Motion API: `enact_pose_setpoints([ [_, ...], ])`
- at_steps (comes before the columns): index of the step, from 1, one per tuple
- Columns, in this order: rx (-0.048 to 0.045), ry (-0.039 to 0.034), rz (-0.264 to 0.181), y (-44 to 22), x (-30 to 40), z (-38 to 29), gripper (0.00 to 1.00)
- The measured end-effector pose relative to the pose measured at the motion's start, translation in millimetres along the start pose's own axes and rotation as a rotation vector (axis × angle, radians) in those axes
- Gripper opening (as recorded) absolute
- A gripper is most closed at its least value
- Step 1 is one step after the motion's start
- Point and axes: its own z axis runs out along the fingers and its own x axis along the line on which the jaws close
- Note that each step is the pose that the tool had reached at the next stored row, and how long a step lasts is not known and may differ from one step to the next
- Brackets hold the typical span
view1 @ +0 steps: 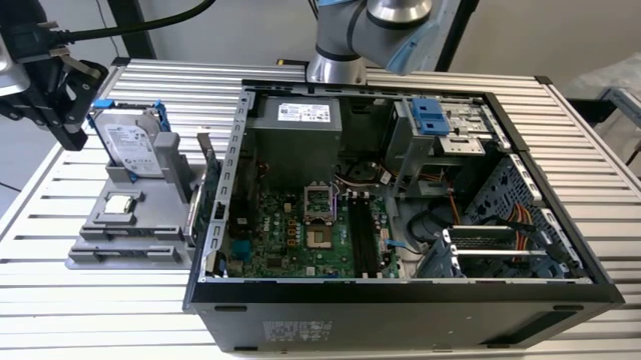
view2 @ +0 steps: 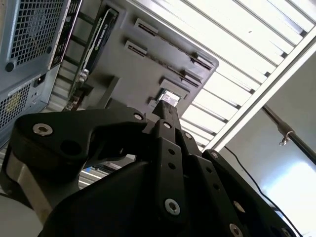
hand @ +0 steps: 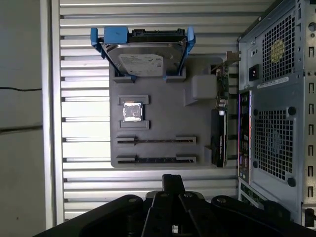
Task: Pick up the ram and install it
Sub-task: 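Reach for the ram, then pick up the ram and move it above insertion slot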
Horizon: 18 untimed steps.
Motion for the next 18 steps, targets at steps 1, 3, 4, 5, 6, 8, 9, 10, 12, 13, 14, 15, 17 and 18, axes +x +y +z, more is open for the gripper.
enact_pose_setpoints([
  [1, 0.0, 0.0, 0.0, 0.0, 0.0, 0.0, 0.0],
  [3, 0.0, 0.0, 0.0, 0.0, 0.0, 0.0, 0.0],
  [4, 0.0, 0.0, 0.0, -0.1, 0.0, 0.0, 0.0],
  [5, 0.0, 0.0, 0.0, -0.1, 0.0, 0.0, 0.0],
  [6, 0.0, 0.0, 0.0, -0.1, 0.0, 0.0, 0.0],
  [8, 0.0, 0.0001, -0.003, -0.1, 0.1, 0.0, 0.0],
  [9, -0.0001, 0.0003, -0.007, -0.1, 0.1, 0.0, 0.0],
  [10, -0.0001, 0.0006, -0.013, -0.1, 0.2, 0.0, 0.0],
  [12, -0.0002, 0.0015, -0.032, -0.1, 0.4, 0.0, 0.0],
  [13, -0.0003, 0.0021, -0.042, -0.1, 0.5, -0.1, 0.0],
  [14, -0.0003, 0.0026, -0.054, -0.1, 0.5, -0.1, 0.0],
  [15, -0.0004, 0.0032, -0.066, -0.1, 0.5, -0.1, 0.0],
  [17, -0.0007, 0.0041, -0.09, -0.1, 0.5, 0.0, 0.0],
  [18, -0.0009, 0.0046, -0.101, -0.1, 0.5, 0.1, 0.0],
])
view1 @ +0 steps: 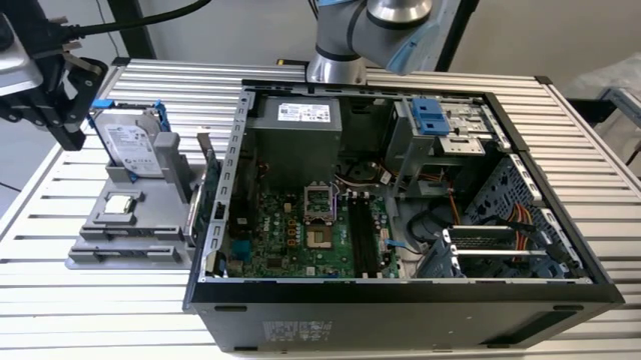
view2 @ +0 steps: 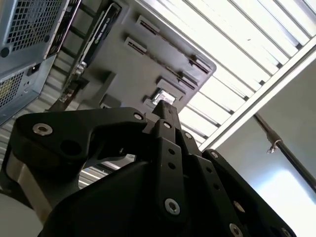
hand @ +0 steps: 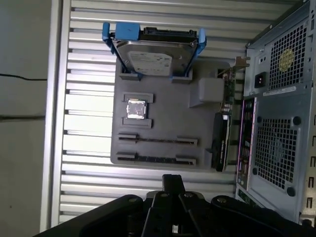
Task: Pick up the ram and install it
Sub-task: 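Pick up the ram and move it above insertion slot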
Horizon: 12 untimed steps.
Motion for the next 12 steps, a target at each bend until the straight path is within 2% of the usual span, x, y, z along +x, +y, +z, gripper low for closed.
enact_pose_setpoints([
  [12, -0.001, 0.0066, -0.141, 0.2, 0.0, -0.1, 0.0],
])
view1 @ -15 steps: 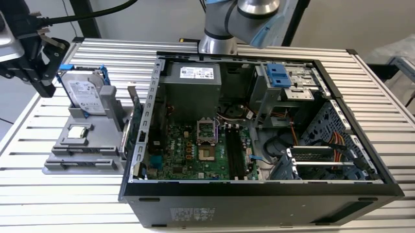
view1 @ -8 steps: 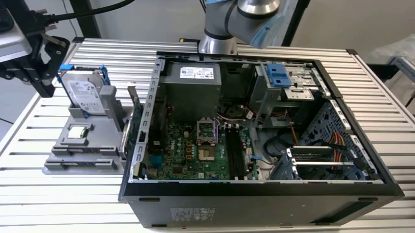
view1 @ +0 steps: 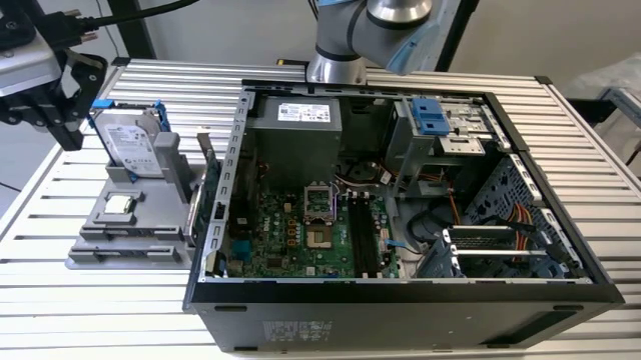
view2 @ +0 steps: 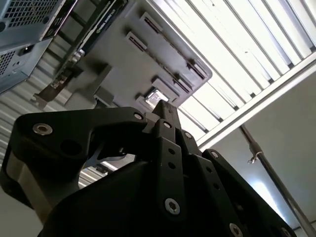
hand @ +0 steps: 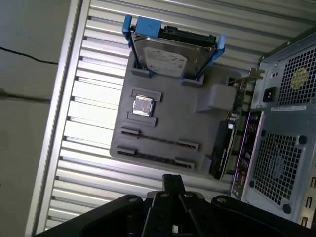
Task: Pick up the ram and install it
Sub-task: 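Pick up the ram and move it above insertion slot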
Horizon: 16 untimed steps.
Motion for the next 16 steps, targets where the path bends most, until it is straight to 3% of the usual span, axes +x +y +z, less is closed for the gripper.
enact_pose_setpoints([
  [4, -0.0005, 0.0031, -0.066, 0.1, 0.0, 0.0, 0.0],
  [16, -0.0016, 0.0095, -0.205, 0.2, 0.1, 0.0, 0.0],
])
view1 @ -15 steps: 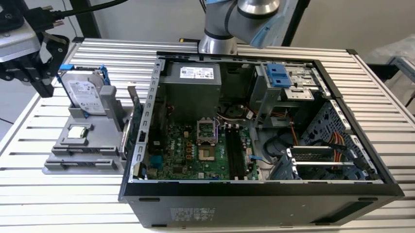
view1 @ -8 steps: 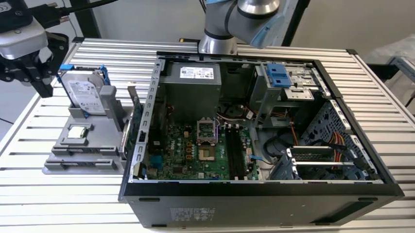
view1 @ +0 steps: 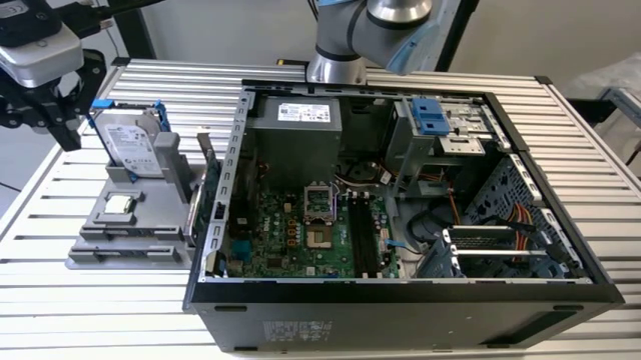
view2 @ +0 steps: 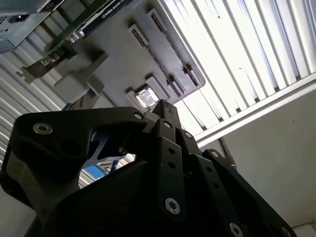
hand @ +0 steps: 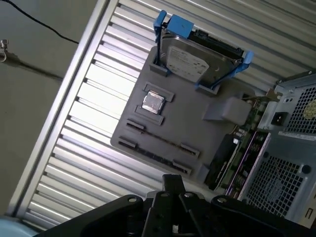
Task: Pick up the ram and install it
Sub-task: 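Pick up the ram and move it above insertion slot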
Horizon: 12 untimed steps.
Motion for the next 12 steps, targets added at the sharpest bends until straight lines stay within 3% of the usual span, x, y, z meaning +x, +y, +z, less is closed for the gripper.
enact_pose_setpoints([
  [12, -0.0008, 0.0046, -0.099, 0.1, 0.1, 0.0, 0.0],
])
